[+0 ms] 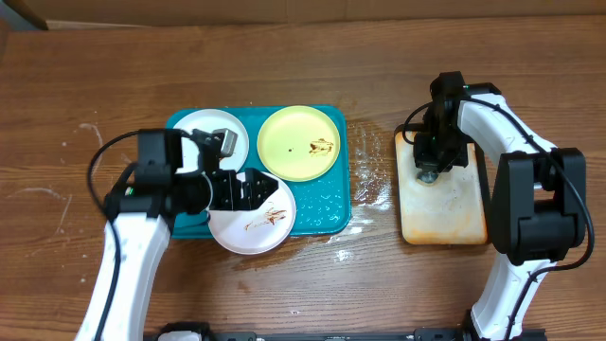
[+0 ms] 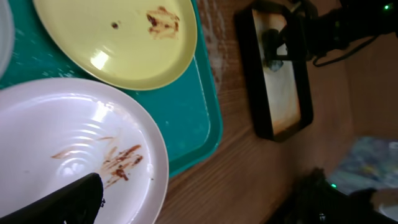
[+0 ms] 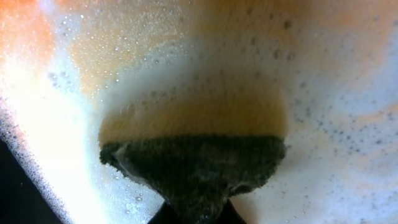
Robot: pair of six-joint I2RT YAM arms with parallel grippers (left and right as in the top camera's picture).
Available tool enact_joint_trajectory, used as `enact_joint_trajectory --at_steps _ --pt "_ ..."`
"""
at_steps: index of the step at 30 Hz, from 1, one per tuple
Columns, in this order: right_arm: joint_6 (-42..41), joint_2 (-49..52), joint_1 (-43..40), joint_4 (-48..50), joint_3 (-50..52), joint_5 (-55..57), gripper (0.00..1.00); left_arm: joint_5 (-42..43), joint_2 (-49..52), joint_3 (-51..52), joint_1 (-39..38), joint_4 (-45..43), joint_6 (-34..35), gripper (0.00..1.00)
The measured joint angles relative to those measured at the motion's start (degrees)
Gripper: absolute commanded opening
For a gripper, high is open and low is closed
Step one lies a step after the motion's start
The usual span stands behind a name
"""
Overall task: Clean dirty plates on tray and stack at the side
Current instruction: 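Move the left gripper to the yellow plate's left rim and grasp it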
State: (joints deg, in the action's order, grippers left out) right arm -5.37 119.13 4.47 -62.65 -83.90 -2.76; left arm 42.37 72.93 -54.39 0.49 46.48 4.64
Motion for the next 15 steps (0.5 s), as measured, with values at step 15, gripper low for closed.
enact_joint_trajectory --at_steps 15 --pt "0.0 0.0 0.0 -0.3 0.0 0.0 0.04 -3.8 6.8 -8.1 -4.1 3.1 -0.1 1.0"
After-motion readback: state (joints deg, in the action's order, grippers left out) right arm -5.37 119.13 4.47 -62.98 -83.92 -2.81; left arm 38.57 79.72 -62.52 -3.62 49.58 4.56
